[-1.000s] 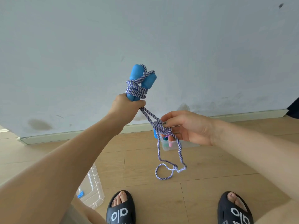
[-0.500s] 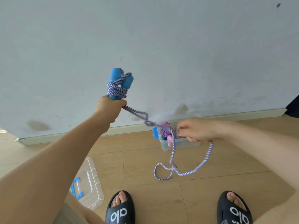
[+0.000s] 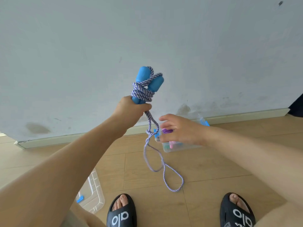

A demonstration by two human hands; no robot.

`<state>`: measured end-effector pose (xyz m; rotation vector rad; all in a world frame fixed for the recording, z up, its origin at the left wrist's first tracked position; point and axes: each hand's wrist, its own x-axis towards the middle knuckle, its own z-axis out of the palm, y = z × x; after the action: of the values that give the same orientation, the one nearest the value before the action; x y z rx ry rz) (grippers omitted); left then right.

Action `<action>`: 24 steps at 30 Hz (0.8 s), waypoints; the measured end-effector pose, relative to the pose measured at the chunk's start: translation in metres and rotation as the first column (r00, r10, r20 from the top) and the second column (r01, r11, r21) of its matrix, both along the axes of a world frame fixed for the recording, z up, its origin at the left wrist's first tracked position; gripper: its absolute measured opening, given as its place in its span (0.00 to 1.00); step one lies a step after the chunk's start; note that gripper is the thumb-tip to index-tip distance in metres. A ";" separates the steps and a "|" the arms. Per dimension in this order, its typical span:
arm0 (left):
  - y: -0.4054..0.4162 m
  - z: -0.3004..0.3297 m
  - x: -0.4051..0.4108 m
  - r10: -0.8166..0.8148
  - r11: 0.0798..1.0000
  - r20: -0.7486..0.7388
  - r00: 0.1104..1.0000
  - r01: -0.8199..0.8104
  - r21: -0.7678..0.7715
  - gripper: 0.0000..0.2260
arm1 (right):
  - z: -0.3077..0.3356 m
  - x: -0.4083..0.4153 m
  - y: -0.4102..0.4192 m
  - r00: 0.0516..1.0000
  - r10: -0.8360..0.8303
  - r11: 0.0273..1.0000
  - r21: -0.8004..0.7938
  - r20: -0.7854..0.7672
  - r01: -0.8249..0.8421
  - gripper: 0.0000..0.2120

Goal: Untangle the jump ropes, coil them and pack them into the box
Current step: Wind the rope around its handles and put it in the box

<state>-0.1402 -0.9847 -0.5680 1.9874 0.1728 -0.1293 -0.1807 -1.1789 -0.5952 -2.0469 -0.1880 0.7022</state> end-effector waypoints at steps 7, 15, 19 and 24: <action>-0.015 0.016 -0.008 -0.028 0.998 0.089 0.996 0.033 -0.054 0.10 | 0.002 -0.008 0.030 0.986 -0.159 0.941 0.310 0.044 0.137 0.05; 0.019 0.021 0.003 0.184 0.972 0.085 0.979 -0.168 -0.165 0.10 | -0.058 -0.024 -0.013 0.862 0.393 0.479 -0.728 -0.321 -0.489 0.19; 0.006 0.007 -0.004 0.039 0.999 0.043 0.998 -0.039 0.004 0.09 | -0.034 -0.018 -0.022 0.932 0.235 0.807 -0.478 -0.277 -0.346 0.53; -0.012 0.004 -0.015 -0.099 0.994 -0.016 0.995 0.100 0.044 0.12 | 0.008 0.000 0.015 0.994 -0.069 0.946 0.311 -0.087 0.093 0.33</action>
<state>-0.1556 -0.9965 -0.5643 2.0405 0.0862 -0.2044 -0.1802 -1.1640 -0.5870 -1.7114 -0.1604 0.6515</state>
